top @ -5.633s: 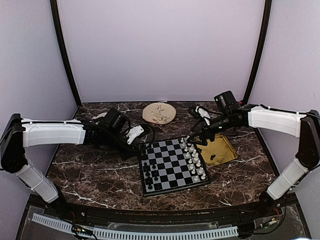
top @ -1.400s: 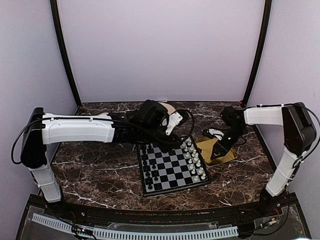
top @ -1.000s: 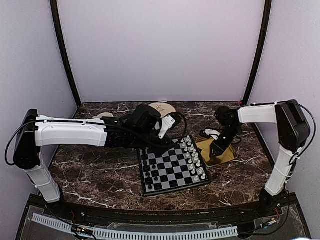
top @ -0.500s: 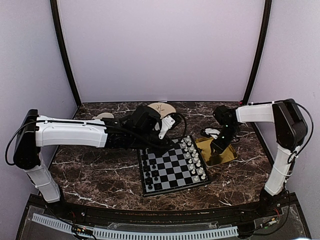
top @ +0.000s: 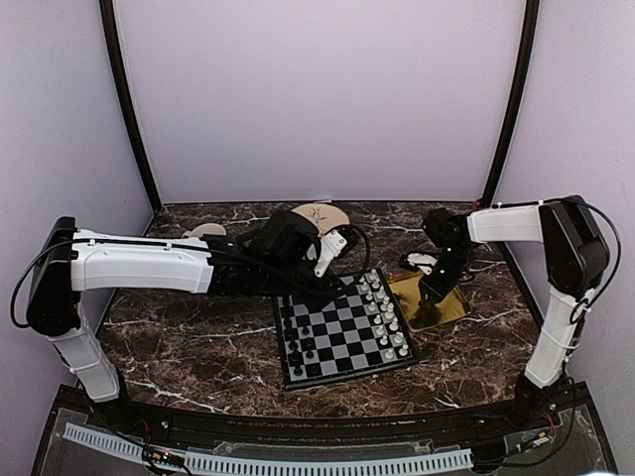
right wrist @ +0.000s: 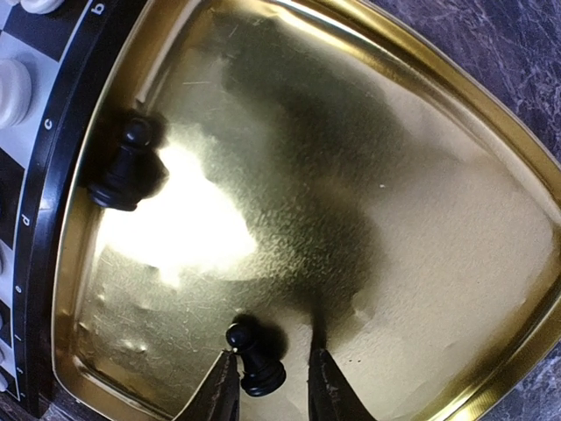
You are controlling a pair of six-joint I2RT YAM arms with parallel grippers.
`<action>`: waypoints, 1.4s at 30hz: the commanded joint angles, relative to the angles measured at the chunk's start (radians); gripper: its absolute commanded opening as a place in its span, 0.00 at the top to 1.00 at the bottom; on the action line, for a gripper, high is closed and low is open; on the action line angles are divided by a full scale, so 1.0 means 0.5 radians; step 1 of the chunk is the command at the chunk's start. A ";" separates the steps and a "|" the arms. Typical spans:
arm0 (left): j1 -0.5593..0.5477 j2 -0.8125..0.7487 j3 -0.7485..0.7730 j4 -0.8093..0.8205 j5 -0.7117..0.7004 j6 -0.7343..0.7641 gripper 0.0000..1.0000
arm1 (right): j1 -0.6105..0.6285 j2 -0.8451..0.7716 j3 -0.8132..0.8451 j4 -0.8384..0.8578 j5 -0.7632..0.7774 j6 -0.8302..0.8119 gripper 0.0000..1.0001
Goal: Set up the chess pieces on the board
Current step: Pick up the pawn from the storage box, then pass from the right arm to the left
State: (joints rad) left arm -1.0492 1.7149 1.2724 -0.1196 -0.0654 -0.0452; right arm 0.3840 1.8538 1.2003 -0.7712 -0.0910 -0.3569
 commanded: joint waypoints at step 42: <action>0.276 0.258 -0.253 1.333 0.875 -1.235 0.66 | 0.238 -0.116 0.570 -0.330 -1.238 -0.200 0.89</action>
State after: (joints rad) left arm -0.9054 1.8206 1.1343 0.4232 0.2943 -0.5571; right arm 0.4759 1.7805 1.4429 -0.9005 -0.6514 -0.4408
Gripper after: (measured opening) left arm 0.348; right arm 0.114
